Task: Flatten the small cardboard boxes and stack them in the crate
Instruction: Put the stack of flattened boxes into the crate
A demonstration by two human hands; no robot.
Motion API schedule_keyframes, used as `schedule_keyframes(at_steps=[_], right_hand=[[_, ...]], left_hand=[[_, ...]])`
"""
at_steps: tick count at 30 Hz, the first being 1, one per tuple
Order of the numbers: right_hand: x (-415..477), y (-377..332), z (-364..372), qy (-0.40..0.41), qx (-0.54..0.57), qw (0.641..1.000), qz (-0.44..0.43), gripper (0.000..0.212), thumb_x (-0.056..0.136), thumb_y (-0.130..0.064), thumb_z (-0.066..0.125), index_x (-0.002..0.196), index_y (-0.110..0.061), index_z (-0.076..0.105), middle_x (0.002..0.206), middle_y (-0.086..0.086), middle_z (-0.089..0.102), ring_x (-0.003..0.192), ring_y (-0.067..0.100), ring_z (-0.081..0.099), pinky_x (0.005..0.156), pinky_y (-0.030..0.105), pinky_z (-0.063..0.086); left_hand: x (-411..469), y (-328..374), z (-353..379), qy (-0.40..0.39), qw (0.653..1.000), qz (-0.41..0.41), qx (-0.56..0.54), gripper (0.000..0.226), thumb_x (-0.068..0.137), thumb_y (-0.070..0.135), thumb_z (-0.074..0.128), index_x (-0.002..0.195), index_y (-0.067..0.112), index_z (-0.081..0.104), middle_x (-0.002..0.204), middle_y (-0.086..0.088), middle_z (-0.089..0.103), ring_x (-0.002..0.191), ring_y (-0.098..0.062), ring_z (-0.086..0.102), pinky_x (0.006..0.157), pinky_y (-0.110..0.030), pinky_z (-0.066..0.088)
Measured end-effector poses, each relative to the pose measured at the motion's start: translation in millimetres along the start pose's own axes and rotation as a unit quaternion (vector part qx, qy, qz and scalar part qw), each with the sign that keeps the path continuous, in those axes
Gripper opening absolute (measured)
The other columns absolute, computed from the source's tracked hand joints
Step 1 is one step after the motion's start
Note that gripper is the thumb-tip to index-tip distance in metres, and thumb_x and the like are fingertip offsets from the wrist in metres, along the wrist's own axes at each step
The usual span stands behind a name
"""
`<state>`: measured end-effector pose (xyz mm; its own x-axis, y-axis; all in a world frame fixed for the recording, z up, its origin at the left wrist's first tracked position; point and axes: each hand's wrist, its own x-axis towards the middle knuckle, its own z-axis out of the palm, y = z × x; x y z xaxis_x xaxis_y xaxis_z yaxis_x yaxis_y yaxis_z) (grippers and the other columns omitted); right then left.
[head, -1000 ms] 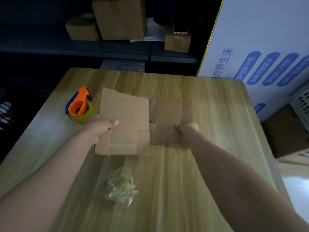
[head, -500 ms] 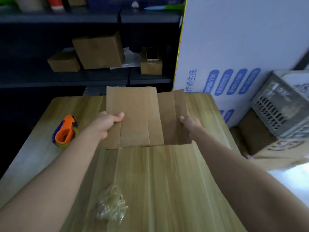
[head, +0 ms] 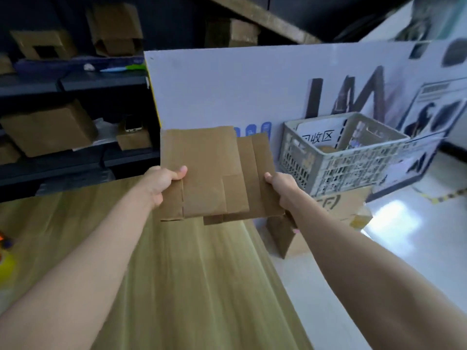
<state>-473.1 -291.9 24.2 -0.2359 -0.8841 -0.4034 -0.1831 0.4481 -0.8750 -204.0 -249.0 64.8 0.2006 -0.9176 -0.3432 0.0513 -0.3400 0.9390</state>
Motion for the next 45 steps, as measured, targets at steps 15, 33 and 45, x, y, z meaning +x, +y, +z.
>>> schedule_keyframes(at_steps=[15,33,45], right_hand=[[52.8,38.5,-350.4,0.095,0.029,0.995,0.014,0.044,0.094,-0.033,0.056,0.124,-0.002,0.051,0.121,0.016,0.057,0.108,0.033,0.055,0.093,0.042,0.045],[272.5,-28.2,-466.1,0.078,0.012,0.997,-0.010,0.026,0.096,-0.027,0.054,0.115,-0.009,0.052,0.108,0.011,0.059,0.101,0.028,0.055,0.086,0.039,0.043],[449.4,-81.9,-465.2,-0.043,0.008,0.999,-0.008,0.043,0.096,-0.034,0.050,0.128,-0.005,0.052,0.122,0.015,0.058,0.110,0.032,0.056,0.101,0.046,0.043]], left_hand=[[-35.3,10.4,321.4,-0.091,0.996,-0.007,-0.006,0.036,0.082,0.018,0.071,0.113,0.005,0.061,0.097,-0.013,0.069,0.079,-0.026,0.066,0.063,-0.038,0.052],[124.1,53.7,528.0,-0.087,0.995,-0.014,-0.039,0.034,0.085,0.018,0.069,0.114,0.005,0.059,0.090,-0.011,0.066,0.079,-0.026,0.062,0.063,-0.036,0.049],[234.9,84.7,616.4,-0.002,0.998,-0.054,-0.032,0.024,0.080,0.023,0.074,0.096,0.011,0.059,0.087,-0.011,0.067,0.077,-0.027,0.063,0.057,-0.033,0.047]])
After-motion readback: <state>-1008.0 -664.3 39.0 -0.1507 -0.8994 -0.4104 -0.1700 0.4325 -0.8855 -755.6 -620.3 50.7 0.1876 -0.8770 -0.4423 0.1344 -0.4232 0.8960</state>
